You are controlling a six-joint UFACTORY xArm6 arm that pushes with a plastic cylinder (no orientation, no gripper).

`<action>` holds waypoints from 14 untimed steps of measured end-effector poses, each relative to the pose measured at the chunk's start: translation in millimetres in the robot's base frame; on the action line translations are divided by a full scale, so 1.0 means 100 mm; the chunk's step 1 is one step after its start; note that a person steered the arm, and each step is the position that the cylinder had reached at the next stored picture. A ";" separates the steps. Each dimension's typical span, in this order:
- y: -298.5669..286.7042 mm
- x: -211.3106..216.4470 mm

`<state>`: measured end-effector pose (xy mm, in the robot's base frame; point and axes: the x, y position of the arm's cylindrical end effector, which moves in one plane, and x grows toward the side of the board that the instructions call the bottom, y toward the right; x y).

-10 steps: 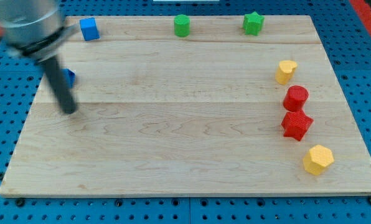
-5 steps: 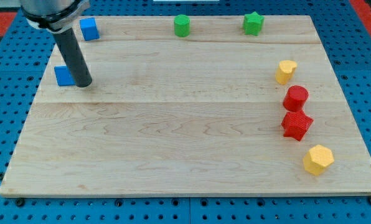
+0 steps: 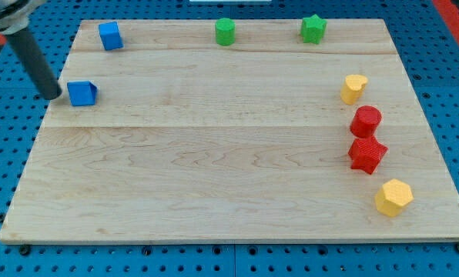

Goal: Slide the blue triangle towards the blue cube

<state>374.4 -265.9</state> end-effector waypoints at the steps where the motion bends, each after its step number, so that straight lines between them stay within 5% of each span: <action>1: 0.46 -0.15; 3: 0.17 0.23; 4: 0.77 0.24; 7: 1.44 -0.10; 9: 0.86 0.05; 10: 0.84 -0.33; 14: 1.70 -0.27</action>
